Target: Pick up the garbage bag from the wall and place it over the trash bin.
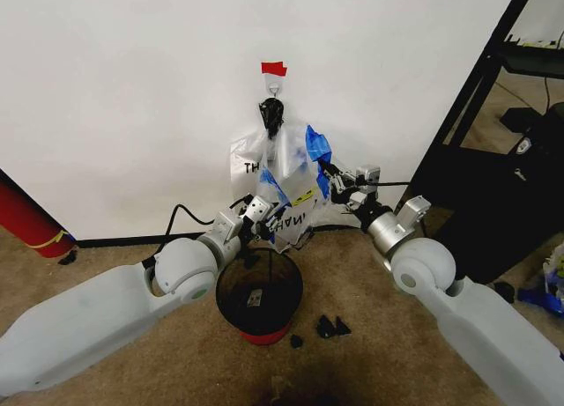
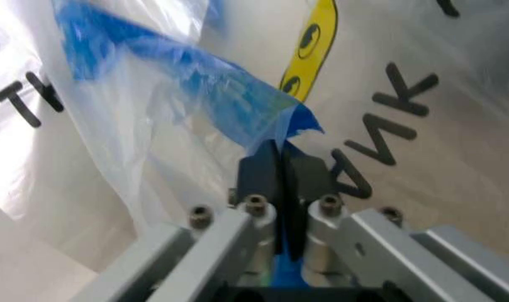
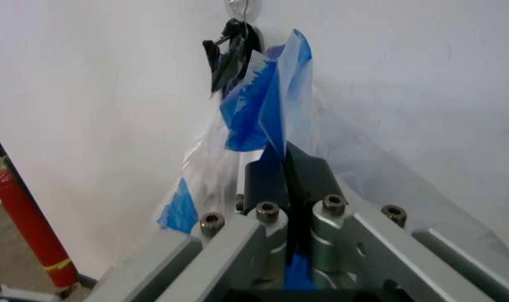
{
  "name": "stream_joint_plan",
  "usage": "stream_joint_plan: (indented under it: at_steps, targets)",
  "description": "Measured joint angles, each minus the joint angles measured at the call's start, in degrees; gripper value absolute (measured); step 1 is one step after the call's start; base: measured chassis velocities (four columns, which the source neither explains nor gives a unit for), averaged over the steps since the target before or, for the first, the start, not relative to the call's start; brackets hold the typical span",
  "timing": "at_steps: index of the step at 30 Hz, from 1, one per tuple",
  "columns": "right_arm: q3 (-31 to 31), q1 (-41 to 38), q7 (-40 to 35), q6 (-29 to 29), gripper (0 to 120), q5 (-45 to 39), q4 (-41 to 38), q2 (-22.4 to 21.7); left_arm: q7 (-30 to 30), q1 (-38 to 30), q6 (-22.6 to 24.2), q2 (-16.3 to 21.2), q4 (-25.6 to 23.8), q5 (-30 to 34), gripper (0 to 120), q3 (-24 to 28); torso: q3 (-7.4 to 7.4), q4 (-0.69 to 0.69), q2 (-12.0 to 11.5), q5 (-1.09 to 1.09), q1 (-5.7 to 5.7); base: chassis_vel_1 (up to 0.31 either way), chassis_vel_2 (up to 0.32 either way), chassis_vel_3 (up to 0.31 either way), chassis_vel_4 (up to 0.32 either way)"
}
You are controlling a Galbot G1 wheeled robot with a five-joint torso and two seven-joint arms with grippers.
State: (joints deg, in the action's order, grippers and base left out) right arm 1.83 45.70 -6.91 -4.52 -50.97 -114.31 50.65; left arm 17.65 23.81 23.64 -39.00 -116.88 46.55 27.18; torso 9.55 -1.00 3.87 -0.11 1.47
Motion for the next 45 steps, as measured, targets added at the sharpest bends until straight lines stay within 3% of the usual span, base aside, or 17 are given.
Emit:
stream_joint_plan:
  at_steps: [4, 9, 14, 16, 17, 21, 25, 31, 33, 39, 45]
  targets:
    - [0.0, 0.0, -0.1, 0.0, 0, 0.0, 0.1, 0.1, 0.0, 0.0, 0.3, 0.1, -0.1, 0.0, 0, 0.0, 0.0, 0.0, 0.0, 0.0, 0.0, 0.0, 0.0, 0.0, 0.0]
    - [0.8, 0.4, -0.5, 0.1, 0, -0.3, 0.2, 0.9, 1.4, 2.5, -1.9, -0.6, -0.6, 2.5, 0, -3.6, 0.0, 0.0, 0.0, 0.0, 0.0, 0.0, 0.0, 0.0, 0.0]
    - [3.3, 1.8, -0.9, 0.2, 0, -3.0, -0.4, 2.4, 5.0, 7.3, -8.0, -0.8, -4.1, 8.7, 0, -9.6, 0.0, 0.0, 0.0, 0.0, 0.0, 0.0, 0.0, 0.0, 0.0]
    - [4.2, 2.8, -1.1, 0.2, 0, -3.3, -0.7, 3.0, 6.7, 9.1, -9.2, -0.8, -5.5, 10.4, 0, -11.9, 0.0, 0.0, 0.0, 0.0, 0.0, 0.0, 0.0, 0.0, 0.0]
    - [5.6, 4.4, -1.1, 0.2, 0, -3.4, -1.2, 3.4, 9.2, 10.3, -9.4, -1.4, -6.4, 11.4, 0, -13.8, 0.0, 0.08, 0.0, 0.02, 0.0, 0.0, 0.0, 0.0, 0.0]
    - [10.3, 10.3, -1.2, 0.5, 0, -2.1, -2.8, 4.2, 16.0, 12.3, -9.5, -3.7, -8.1, 16.0, 0, -17.7, 0.0, -0.07, 0.0, -0.02, 0.0, 0.0, 0.0, 0.0, 0.0]
    - [12.5, 13.6, -0.9, 0.8, 0, -0.8, -3.4, 5.6, 20.6, 16.5, -10.6, -3.7, -11.4, 22.4, 0, -23.4, -0.01, -0.03, 0.0, 0.02, -0.01, 0.0, 0.0, 0.0, 0.0]
    - [13.2, 16.7, -0.3, 1.4, 0, 1.4, -3.4, 8.1, 21.8, 29.5, -12.0, -2.9, -17.1, 25.3, 0, -35.7, -0.01, 0.01, 0.0, -0.01, -0.01, 0.0, 0.0, 0.0, 0.0]
    - [13.1, 16.9, -0.3, 1.4, 0, 1.6, -3.4, 8.3, 21.8, 30.6, -12.0, -2.8, -17.6, 25.3, 0, -36.8, -0.01, 0.0, 0.0, -0.01, -0.01, 0.0, 0.0, 0.0, 0.0]
    - [13.7, 21.2, 0.3, 1.5, 0, 3.4, -5.0, 9.0, 21.5, 42.4, -11.7, -2.9, -23.1, 25.7, 0, -46.4, -0.01, -0.01, 0.0, 0.0, -0.01, 0.0, 0.0, 0.0, 0.0]
    - [14.0, 25.8, 1.7, 2.5, 0, 5.9, -5.4, 9.3, 20.1, 51.0, -11.5, -4.0, -24.8, 25.6, 0, -50.6, -0.01, 0.0, 0.0, 0.0, -0.01, 0.0, 0.0, 0.0, 0.0]
